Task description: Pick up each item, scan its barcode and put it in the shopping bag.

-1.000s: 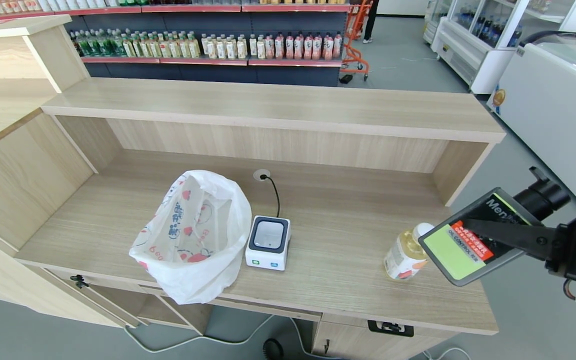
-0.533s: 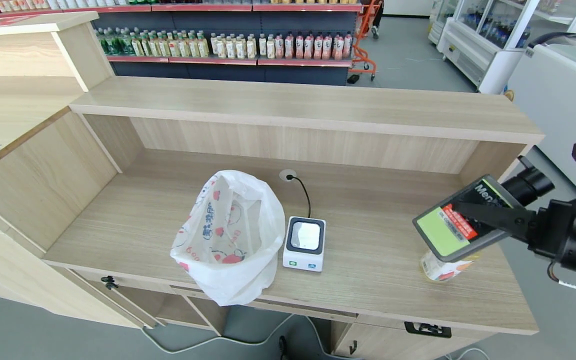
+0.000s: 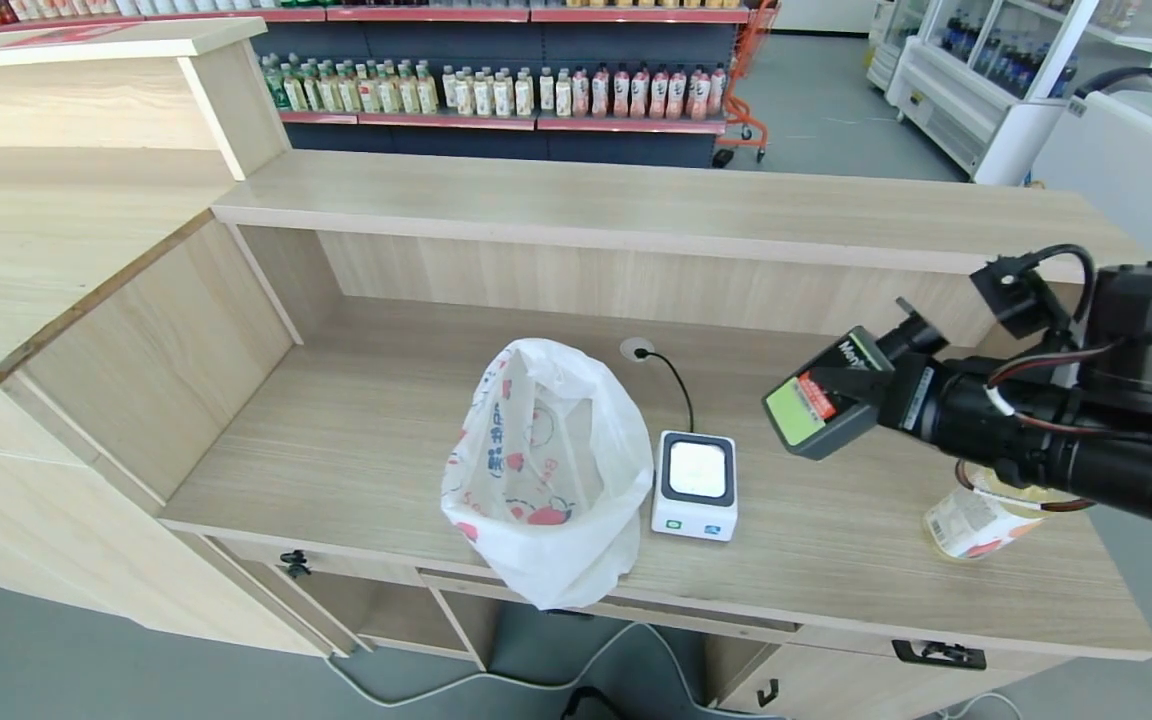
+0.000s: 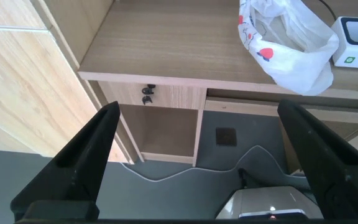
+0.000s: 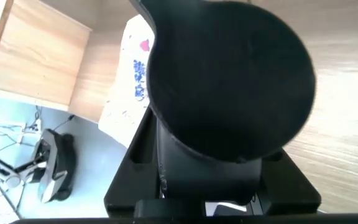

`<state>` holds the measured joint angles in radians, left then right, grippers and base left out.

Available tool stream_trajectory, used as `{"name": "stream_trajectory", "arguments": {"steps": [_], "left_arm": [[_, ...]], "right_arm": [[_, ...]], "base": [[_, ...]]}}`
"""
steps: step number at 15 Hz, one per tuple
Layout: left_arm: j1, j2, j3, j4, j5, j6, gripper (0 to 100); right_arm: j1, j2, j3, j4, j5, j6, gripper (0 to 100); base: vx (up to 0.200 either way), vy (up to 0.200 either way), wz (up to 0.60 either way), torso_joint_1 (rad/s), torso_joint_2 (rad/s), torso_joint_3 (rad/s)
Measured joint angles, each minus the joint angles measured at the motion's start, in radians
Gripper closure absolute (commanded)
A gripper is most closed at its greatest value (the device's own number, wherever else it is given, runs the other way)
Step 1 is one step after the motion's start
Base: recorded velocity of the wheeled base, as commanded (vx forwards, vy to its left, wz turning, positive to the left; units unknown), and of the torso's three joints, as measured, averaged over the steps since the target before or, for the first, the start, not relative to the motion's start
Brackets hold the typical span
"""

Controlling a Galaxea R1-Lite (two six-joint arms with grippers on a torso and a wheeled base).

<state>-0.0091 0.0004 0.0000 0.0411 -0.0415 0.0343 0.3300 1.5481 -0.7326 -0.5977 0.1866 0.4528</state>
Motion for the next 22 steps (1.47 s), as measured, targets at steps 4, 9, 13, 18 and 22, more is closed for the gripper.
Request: {"name": "stream_trajectory", "arguments": {"steps": [4, 9, 13, 18, 22], "left_arm": [[0.001, 0.000, 0.000, 0.000, 0.000, 0.000, 0], [0.000, 0.000, 0.000, 0.000, 0.000, -0.001, 0], [0.000, 0.000, 0.000, 0.000, 0.000, 0.000, 0], [0.000, 0.000, 0.000, 0.000, 0.000, 0.003, 0], [0.000, 0.000, 0.000, 0.000, 0.000, 0.003, 0]], "right_arm": [[0.027, 0.129, -0.041, -0.007, -0.013, -0.019, 100], [0.041, 0.255, -0.111, -0.048, -0.036, -0.070, 100], [0.045, 0.321, -0.133, -0.071, -0.037, -0.098, 100], [0.047, 0.388, -0.189, -0.072, -0.033, -0.115, 100], [0.052, 0.448, -0.249, -0.073, -0.033, -0.116, 100]], "base": [[0.000, 0.000, 0.00, 0.000, 0.00, 0.000], [0.000, 0.000, 0.00, 0.000, 0.00, 0.000], [0.000, 0.000, 0.00, 0.000, 0.00, 0.000], [0.000, 0.000, 0.00, 0.000, 0.00, 0.000], [0.000, 0.000, 0.00, 0.000, 0.00, 0.000]]}}
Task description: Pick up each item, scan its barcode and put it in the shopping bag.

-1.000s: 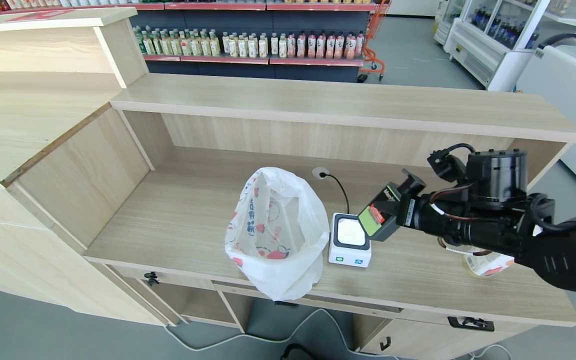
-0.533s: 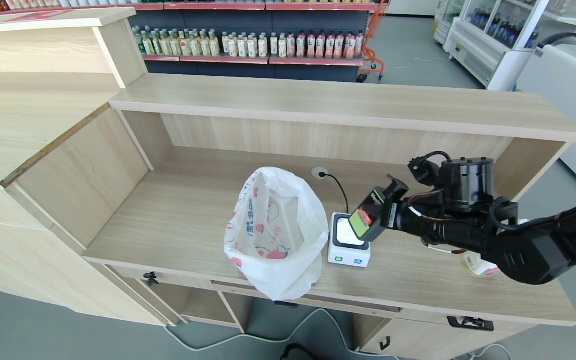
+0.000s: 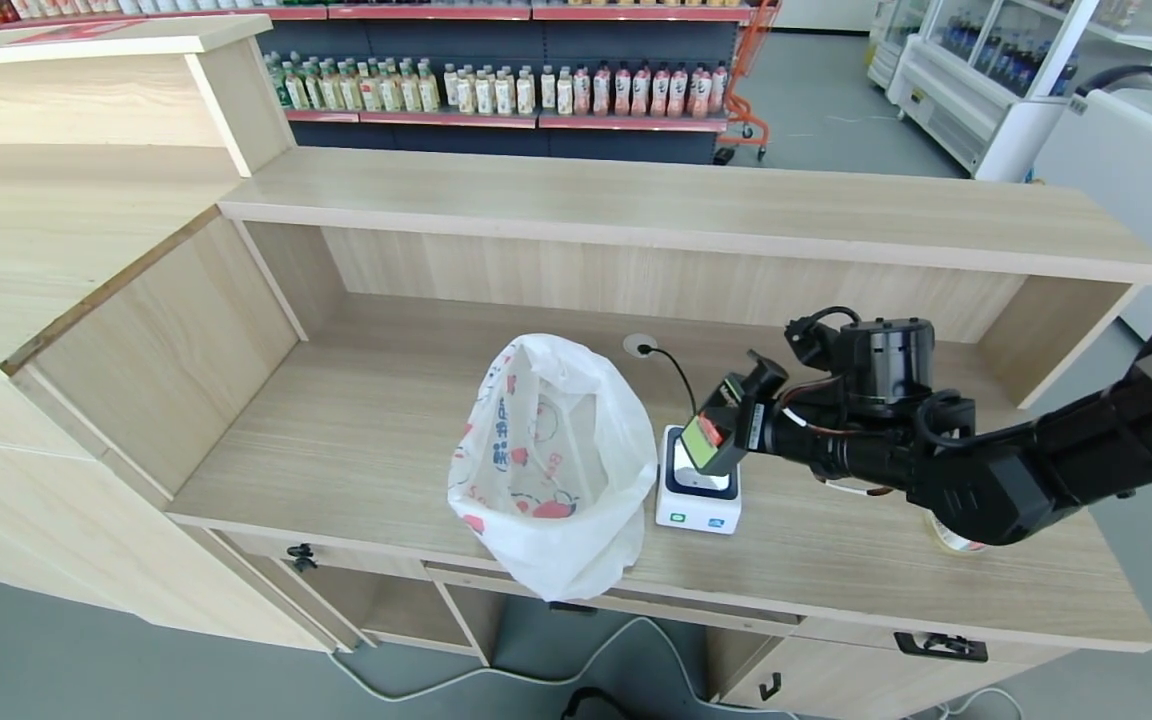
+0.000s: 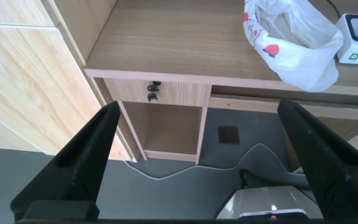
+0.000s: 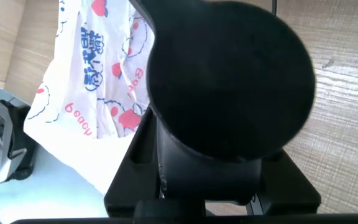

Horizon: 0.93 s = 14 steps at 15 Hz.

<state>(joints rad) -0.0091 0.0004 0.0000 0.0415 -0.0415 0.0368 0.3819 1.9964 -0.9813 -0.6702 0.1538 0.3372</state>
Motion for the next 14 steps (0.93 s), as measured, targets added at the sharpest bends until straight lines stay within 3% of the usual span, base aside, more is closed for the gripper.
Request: {"name": "stream_trajectory", "arguments": {"steps": [14], "left_arm": [[0.000, 0.000, 0.000, 0.000, 0.000, 0.000, 0]], "right_arm": [[0.023, 0.107, -0.067, -0.027, -0.005, -0.003, 100]], "base": [[0.000, 0.000, 0.00, 0.000, 0.00, 0.000]]}}
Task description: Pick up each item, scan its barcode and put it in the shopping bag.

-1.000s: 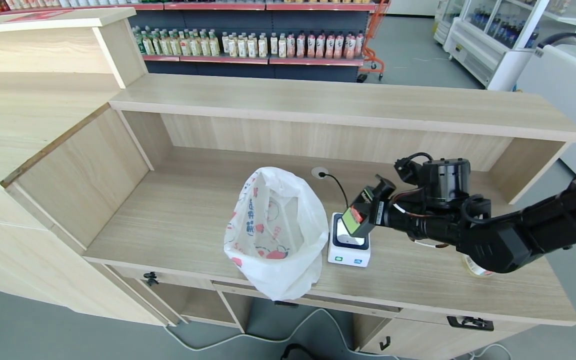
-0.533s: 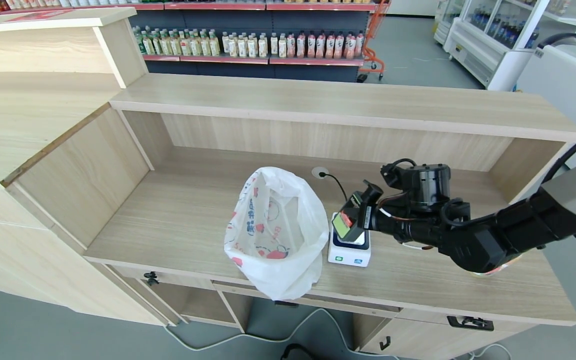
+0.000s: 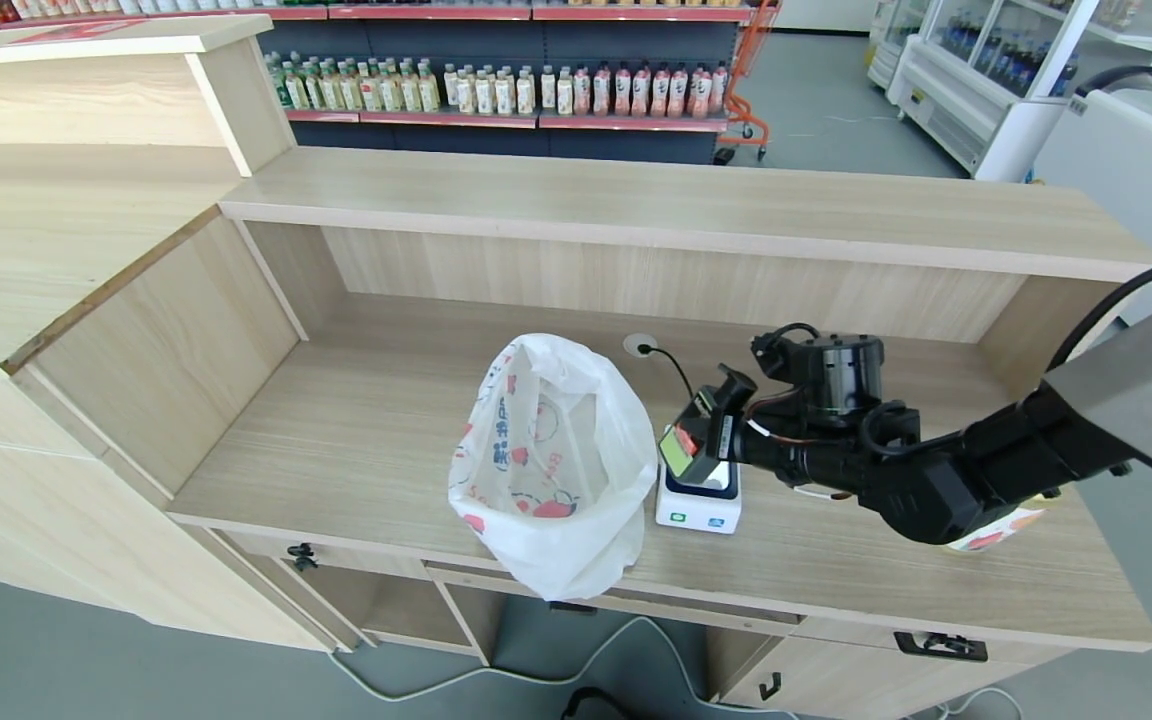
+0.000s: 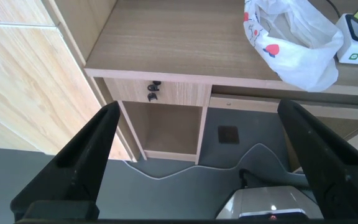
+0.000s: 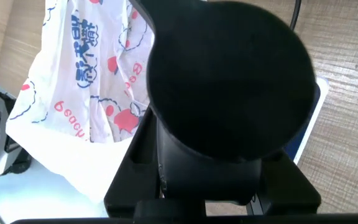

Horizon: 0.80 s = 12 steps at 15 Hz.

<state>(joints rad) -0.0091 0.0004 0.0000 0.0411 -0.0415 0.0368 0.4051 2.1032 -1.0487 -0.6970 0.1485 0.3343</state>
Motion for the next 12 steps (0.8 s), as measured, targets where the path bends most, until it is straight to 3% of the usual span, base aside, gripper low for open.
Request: {"name": "stream_trajectory", "arguments": {"steps": [12], "left_arm": [[0.000, 0.000, 0.000, 0.000, 0.000, 0.000, 0]], "right_arm": [[0.008, 0.043, 0.000, -0.050, 0.003, -0.011, 100]], "base": [[0.000, 0.000, 0.00, 0.000, 0.00, 0.000]]}}
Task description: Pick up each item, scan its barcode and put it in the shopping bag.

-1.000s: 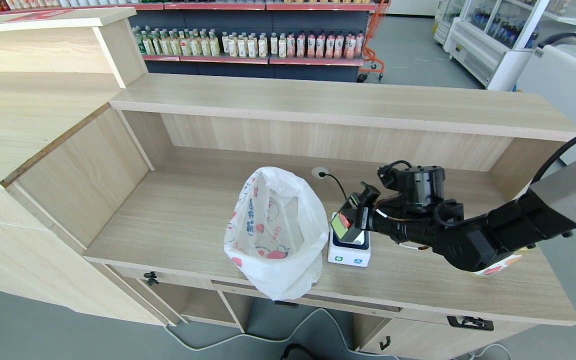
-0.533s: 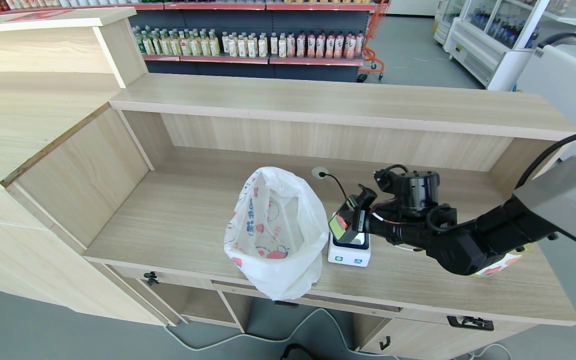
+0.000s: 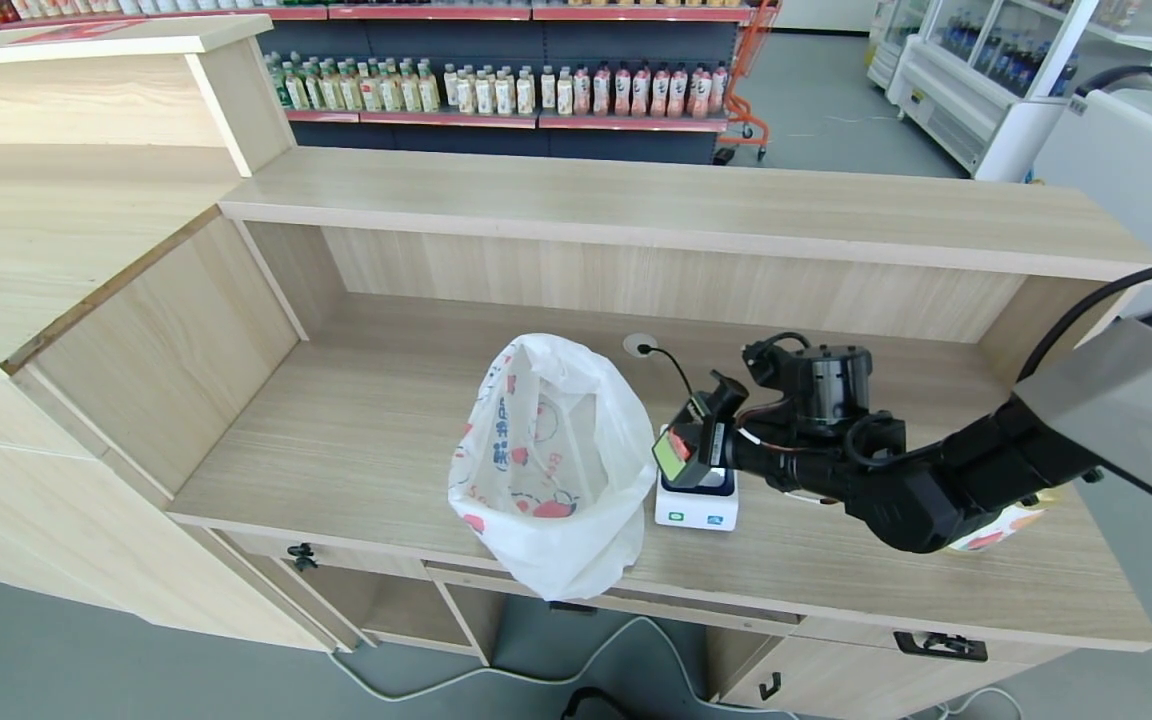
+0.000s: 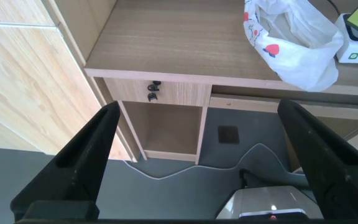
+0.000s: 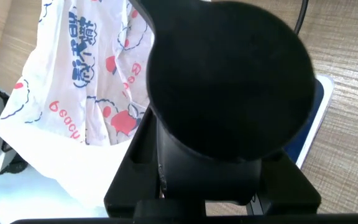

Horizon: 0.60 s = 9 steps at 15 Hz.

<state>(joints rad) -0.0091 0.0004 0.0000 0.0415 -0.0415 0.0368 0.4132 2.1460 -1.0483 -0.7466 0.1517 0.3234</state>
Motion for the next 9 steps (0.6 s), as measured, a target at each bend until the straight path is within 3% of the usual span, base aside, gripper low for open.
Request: {"name": "stream_trajectory", "arguments": {"steps": [6, 9], "left_arm": [[0.000, 0.000, 0.000, 0.000, 0.000, 0.000, 0], [0.000, 0.000, 0.000, 0.000, 0.000, -0.001, 0]], "right_arm": [[0.007, -0.022, 0.013, -0.017, -0.003, -0.015, 100], [-0.011, -0.130, 0.117, -0.193, 0.000, -0.200, 100]], "base": [[0.000, 0.000, 0.00, 0.000, 0.00, 0.000], [0.000, 0.000, 0.00, 0.000, 0.00, 0.000]]}}
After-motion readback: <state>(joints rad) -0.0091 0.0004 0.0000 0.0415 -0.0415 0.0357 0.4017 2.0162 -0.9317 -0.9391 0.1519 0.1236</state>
